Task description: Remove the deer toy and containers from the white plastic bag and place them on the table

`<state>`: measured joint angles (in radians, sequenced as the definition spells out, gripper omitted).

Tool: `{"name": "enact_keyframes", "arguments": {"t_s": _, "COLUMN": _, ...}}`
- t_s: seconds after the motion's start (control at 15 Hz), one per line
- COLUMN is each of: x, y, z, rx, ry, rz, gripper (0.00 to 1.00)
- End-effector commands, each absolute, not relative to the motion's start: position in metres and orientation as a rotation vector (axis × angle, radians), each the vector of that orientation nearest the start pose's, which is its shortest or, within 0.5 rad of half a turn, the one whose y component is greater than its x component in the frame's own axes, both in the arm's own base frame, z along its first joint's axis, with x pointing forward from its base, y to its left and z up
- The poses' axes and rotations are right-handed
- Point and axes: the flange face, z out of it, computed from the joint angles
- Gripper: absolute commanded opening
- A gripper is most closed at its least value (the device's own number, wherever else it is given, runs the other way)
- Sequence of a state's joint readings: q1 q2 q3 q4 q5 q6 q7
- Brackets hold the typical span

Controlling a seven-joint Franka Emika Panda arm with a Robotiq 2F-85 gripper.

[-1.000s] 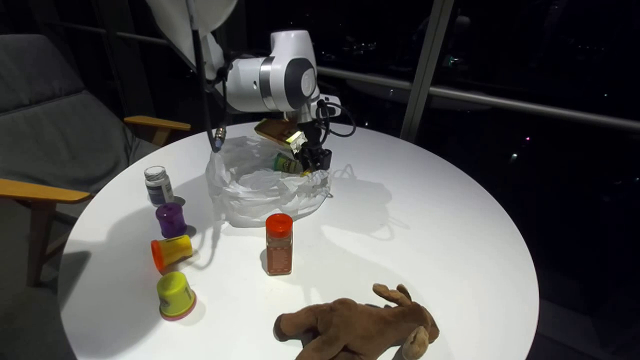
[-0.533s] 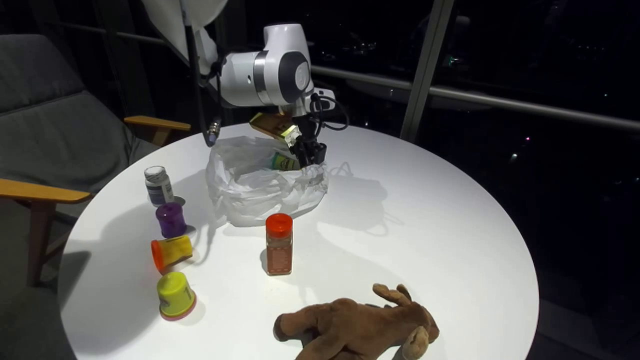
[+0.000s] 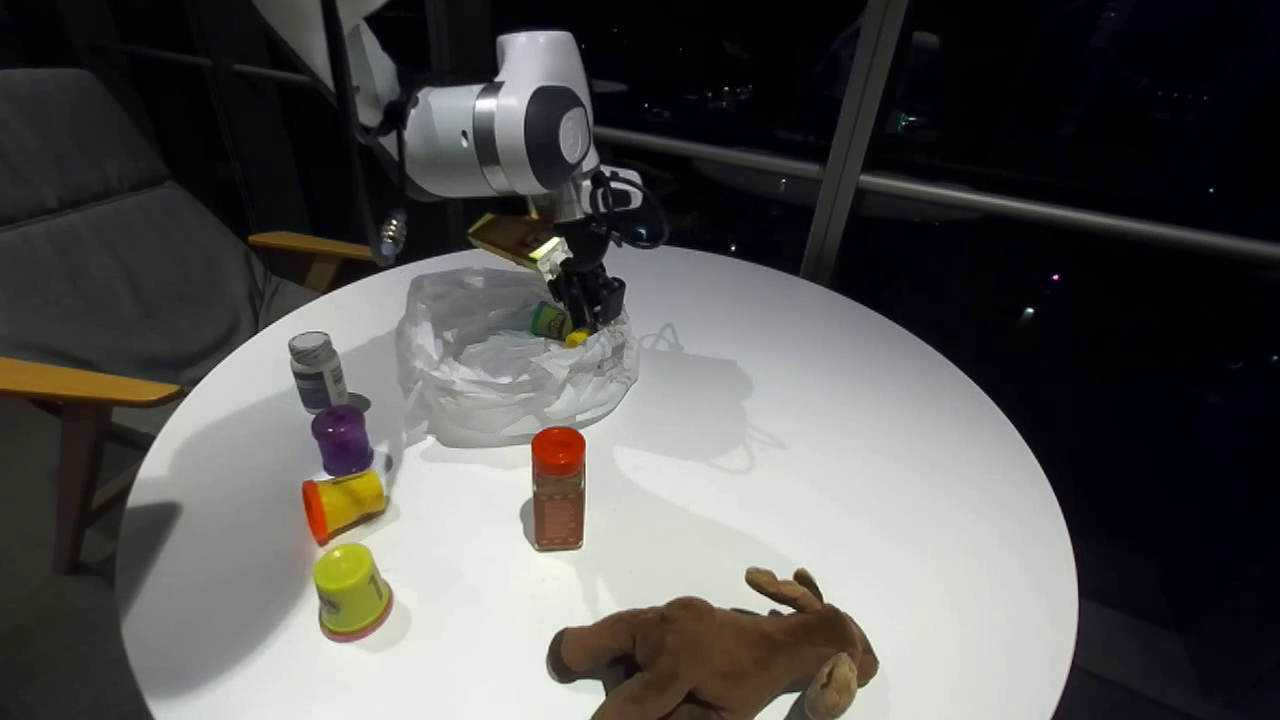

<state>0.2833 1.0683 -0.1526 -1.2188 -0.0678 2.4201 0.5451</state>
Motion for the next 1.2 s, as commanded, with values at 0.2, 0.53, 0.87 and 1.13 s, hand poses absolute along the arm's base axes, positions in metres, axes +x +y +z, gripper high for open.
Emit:
{"name": "enact_keyframes", "arguments": {"t_s": 0.2, "x": 0.683, "y": 0.160, "z": 0.205, "rx": -3.238, "ry": 0.537, "rz": -0.153, "gripper": 0.17}}
{"name": "enact_keyframes", "arguments": {"t_s": 0.53, "x": 0.640, "y": 0.139, "z": 0.238, "rx": -3.276, "ry": 0.891, "rz": -0.375, "gripper": 0.17}}
{"name": "enact_keyframes", "arguments": {"t_s": 0.87, "x": 0.607, "y": 0.067, "z": 0.227, "rx": -3.279, "ry": 1.302, "rz": -0.431, "gripper": 0.17}}
{"name": "enact_keyframes", "arguments": {"t_s": 1.13, "x": 0.616, "y": 0.023, "z": 0.216, "rx": -3.182, "ry": 1.394, "rz": -0.429, "gripper": 0.17}}
